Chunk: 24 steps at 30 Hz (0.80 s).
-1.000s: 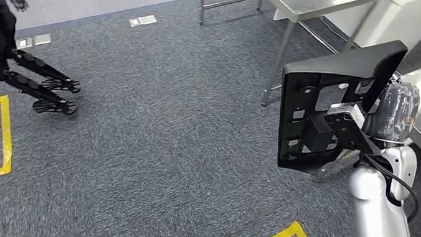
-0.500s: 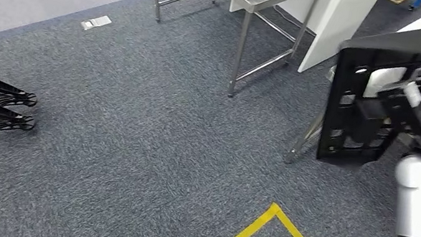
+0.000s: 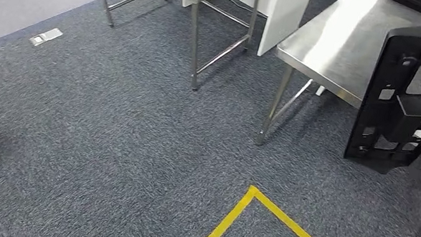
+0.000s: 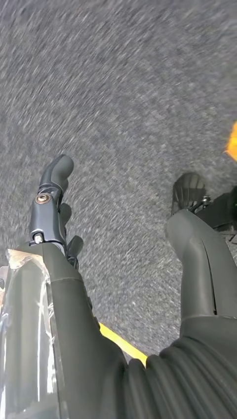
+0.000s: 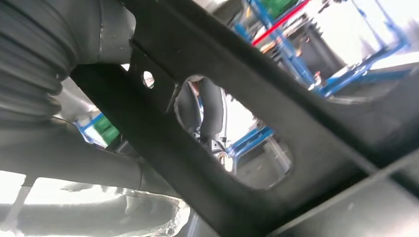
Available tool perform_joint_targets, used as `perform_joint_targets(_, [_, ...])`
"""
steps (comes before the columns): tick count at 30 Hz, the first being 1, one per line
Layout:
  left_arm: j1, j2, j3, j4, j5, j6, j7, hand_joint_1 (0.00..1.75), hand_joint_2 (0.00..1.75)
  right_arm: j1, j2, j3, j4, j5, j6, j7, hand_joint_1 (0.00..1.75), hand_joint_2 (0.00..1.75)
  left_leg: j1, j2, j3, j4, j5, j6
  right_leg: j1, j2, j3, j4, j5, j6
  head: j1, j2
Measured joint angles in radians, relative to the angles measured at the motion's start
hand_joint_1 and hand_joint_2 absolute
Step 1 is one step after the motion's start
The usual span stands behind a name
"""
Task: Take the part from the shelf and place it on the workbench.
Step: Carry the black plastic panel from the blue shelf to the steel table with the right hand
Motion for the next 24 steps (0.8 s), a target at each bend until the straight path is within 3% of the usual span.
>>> perform_joint_targets(2, [0.001,0.000,0.000,0.000,-0.003,0.001,0.005,0.00,1.75,-0.003,-0.001,0.000,0.005,-0.004,0.004,0.001,1.75,1.75,0.001,-0.040,-0.068,0.139,-0.064,0.001,0.005,0.026,0.000,0.000,0.001,-0.008,-0.004,0.000])
perform_joint_targets(3, [0.001,-0.001,0.000,0.000,-0.005,0.002,0.007,0.00,1.75,-0.003,-0.002,0.000,0.008,-0.007,0.007,0.001,1.75,1.75,0.000,-0.045,-0.097,0.190,-0.077,0.003,0.009,0.040,0.000,0.000,0.002,-0.010,-0.006,0.000])
perform_joint_targets(4, [0.001,-0.001,0.000,0.001,-0.006,0.003,0.010,0.00,1.75,-0.003,-0.004,0.000,0.012,-0.011,0.009,0.001,1.75,1.75,0.000,-0.047,-0.112,0.208,-0.072,0.008,0.012,0.054,0.000,0.001,0.002,-0.011,-0.006,0.000])
perform_joint_targets(5, [0.001,0.000,0.000,0.001,-0.008,0.004,0.012,0.00,1.75,-0.003,-0.006,0.000,0.015,-0.014,0.010,0.000,1.75,1.75,-0.002,-0.050,-0.107,0.185,-0.046,0.015,0.015,0.068,0.000,0.001,0.003,-0.012,-0.006,0.000])
perform_joint_targets(6, [0.001,0.000,0.000,0.001,-0.009,0.005,0.014,0.00,1.75,-0.003,-0.009,0.000,0.017,-0.016,0.009,0.000,1.75,1.75,-0.004,-0.061,-0.084,0.129,-0.006,0.025,0.018,0.082,0.001,0.001,0.003,-0.012,-0.006,0.000])
perform_joint_targets(8, [0.001,0.004,0.000,0.000,-0.014,0.006,0.016,0.00,1.75,-0.002,-0.010,0.001,0.020,-0.014,0.008,-0.001,1.75,1.75,-0.008,-0.107,-0.024,-0.005,0.058,0.050,0.021,0.108,0.000,0.001,0.005,-0.012,-0.004,0.000])
perform_joint_targets(10, [-0.002,0.007,0.000,0.000,-0.018,0.005,0.017,0.00,1.75,0.001,-0.009,0.002,0.021,-0.007,0.006,0.000,1.75,1.75,-0.014,-0.130,0.006,-0.066,0.073,0.062,0.017,0.130,-0.004,0.000,0.009,-0.007,-0.004,0.000])
perform_joint_targets(12, [-0.007,0.006,0.000,0.000,-0.018,0.005,0.018,0.00,1.75,0.006,-0.012,0.003,0.021,-0.001,0.005,0.003,1.75,1.75,-0.016,-0.107,0.014,-0.080,0.077,0.063,0.017,0.149,-0.010,-0.003,0.014,0.004,-0.007,0.000])
perform_joint_targets(14, [-0.011,0.005,0.000,0.000,-0.018,0.004,0.018,0.00,1.75,0.006,-0.017,0.003,0.021,0.001,0.004,0.005,1.75,1.75,-0.012,-0.082,0.025,-0.105,0.091,0.065,0.024,0.111,-0.030,0.023,0.001,0.006,-0.004,0.000])
perform_joint_targets(16, [-0.012,0.004,0.000,-0.001,-0.018,0.003,0.018,0.00,1.75,0.003,-0.020,0.004,0.022,0.001,0.004,0.005,1.75,1.75,-0.011,-0.055,0.031,-0.120,0.099,0.065,0.025,0.046,-0.084,0.126,-0.046,0.002,0.003,0.000])
perform_joint_targets(18, [-0.012,0.003,0.000,-0.001,-0.018,0.001,0.018,0.00,1.75,0.007,-0.019,0.006,0.024,0.001,0.004,0.005,1.75,1.75,-0.011,-0.027,0.031,-0.120,0.098,0.064,0.018,0.022,-0.142,0.246,-0.087,0.008,0.007,0.000])
perform_joint_targets(19, [-0.012,0.002,0.000,-0.001,-0.018,0.001,0.018,0.00,1.75,0.010,-0.018,0.006,0.025,0.001,0.004,0.005,1.75,1.75,-0.010,-0.013,0.031,-0.119,0.097,0.062,0.013,0.017,-0.152,0.267,-0.091,0.017,0.007,0.000])
perform_joint_targets(20, [-0.012,0.002,0.000,-0.001,-0.018,0.001,0.019,0.00,1.75,0.012,-0.018,0.007,0.026,0.001,0.004,0.005,1.75,1.75,-0.009,0.000,0.031,-0.118,0.095,0.059,0.007,0.011,-0.140,0.247,-0.079,0.028,0.007,0.000])
perform_joint_targets(22, [-0.012,0.000,0.000,-0.001,-0.019,0.000,0.019,0.00,1.75,0.013,-0.018,0.008,0.027,0.002,0.004,0.005,1.75,1.75,-0.007,0.026,0.031,-0.109,0.087,0.046,-0.004,-0.024,-0.064,0.109,-0.030,0.053,0.008,0.000])
perform_joint_targets(23, [-0.013,0.002,0.000,-0.001,-0.019,-0.001,0.019,0.00,1.75,0.012,-0.018,0.008,0.027,0.002,0.004,0.006,1.75,1.75,-0.007,0.037,0.031,-0.103,0.081,0.038,-0.003,-0.046,-0.028,0.046,-0.010,0.060,0.009,0.000])
perform_joint_targets(24, [-0.013,0.002,0.000,-0.001,-0.019,-0.002,0.019,0.00,1.75,0.010,-0.017,0.008,0.027,0.003,0.005,0.006,1.75,1.75,-0.010,0.047,0.031,-0.097,0.076,0.030,0.000,-0.060,-0.006,0.006,0.002,0.058,0.010,0.000])
